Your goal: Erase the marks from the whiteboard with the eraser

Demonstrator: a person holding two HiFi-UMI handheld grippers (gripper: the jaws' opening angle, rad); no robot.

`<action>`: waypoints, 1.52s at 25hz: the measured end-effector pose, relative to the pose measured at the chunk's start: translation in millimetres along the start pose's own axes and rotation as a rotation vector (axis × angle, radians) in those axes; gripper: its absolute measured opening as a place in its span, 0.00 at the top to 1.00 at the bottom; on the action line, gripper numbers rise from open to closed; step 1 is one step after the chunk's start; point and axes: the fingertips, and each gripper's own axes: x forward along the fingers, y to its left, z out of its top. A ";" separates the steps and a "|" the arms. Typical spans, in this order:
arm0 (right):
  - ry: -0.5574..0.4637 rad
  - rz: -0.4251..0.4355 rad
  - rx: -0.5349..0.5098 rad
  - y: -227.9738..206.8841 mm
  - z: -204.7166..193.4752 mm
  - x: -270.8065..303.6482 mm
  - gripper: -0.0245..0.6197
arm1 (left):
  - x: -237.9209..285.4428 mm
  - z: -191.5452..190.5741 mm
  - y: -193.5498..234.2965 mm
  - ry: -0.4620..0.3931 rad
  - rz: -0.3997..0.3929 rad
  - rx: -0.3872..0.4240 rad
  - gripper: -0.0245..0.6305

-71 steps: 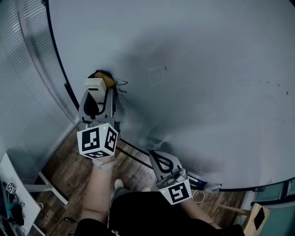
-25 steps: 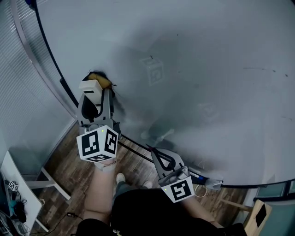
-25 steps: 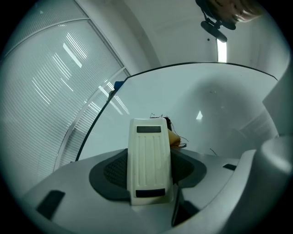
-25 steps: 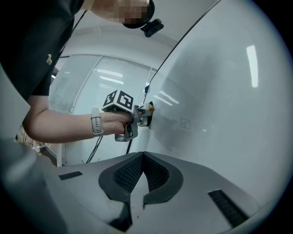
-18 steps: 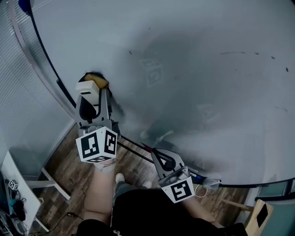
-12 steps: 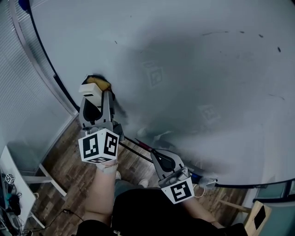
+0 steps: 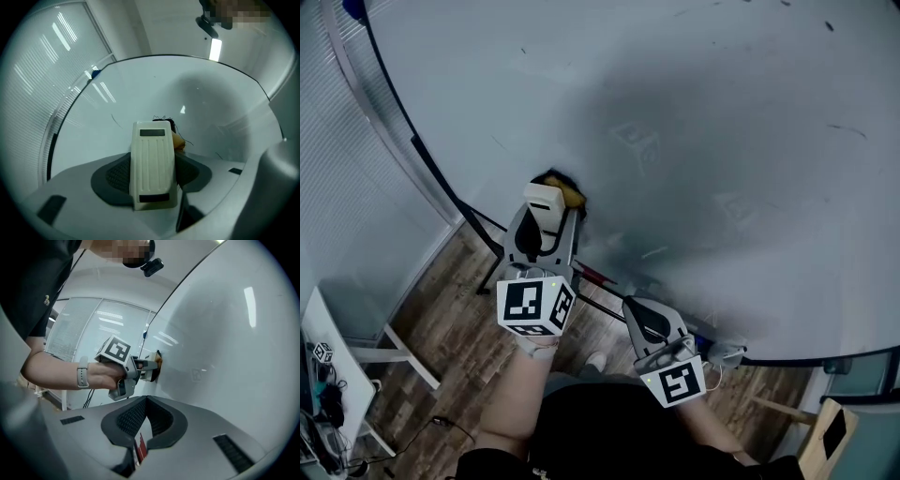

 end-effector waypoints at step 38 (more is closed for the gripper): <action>0.065 -0.286 -0.022 56.8 28.3 -21.8 0.92 | 41.4 67.6 118.2 -0.034 0.011 0.130 0.58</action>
